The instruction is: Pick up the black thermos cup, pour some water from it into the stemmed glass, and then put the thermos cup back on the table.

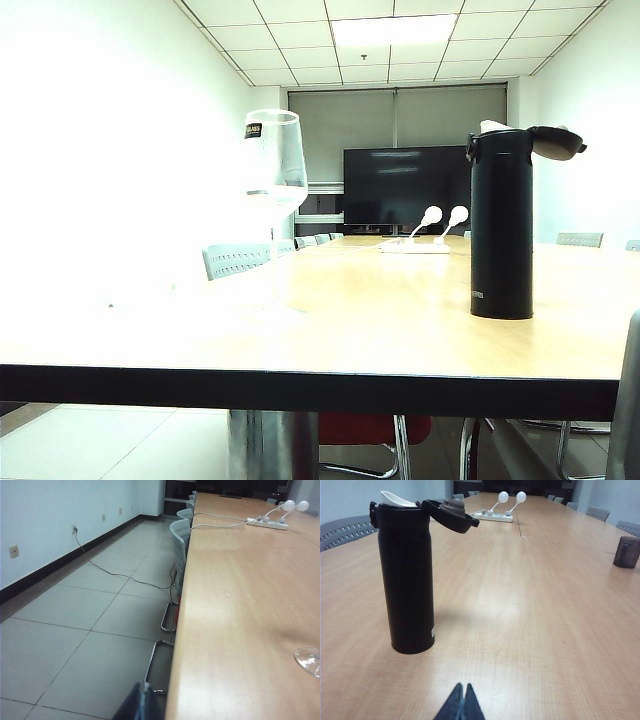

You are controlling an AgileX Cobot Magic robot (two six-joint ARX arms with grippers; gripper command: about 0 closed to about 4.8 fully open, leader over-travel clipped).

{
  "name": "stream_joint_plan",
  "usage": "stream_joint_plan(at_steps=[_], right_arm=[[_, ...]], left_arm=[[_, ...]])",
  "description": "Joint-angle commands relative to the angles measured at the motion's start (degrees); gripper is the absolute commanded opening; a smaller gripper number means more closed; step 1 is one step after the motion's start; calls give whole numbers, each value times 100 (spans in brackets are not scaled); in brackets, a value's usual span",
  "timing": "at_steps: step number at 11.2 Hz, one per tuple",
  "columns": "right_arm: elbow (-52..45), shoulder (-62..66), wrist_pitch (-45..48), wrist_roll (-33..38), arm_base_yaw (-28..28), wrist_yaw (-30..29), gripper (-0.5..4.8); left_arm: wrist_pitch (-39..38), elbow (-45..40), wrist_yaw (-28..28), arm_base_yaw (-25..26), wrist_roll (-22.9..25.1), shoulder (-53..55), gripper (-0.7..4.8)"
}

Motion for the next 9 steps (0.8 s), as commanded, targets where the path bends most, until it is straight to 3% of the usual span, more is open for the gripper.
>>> stream_joint_plan(at_steps=[1,6,7,8,9], right_arm=[[-15,-2,101,26,-4,4,-5],[63,-2,107,210,-4,4,-3],[334,-2,103,208,-2,2,94],[649,-2,101,153,-2,4,234],[752,-2,103,153,-2,4,257]], left_arm=[[57,-7,24,-2,57,7,-5],[83,4,24,-2,44,7,-4],[149,13,24,-2,-48,7,-1],[254,13,24,-2,-295,7,-1],[293,13,24,-2,-330,7,-1]])
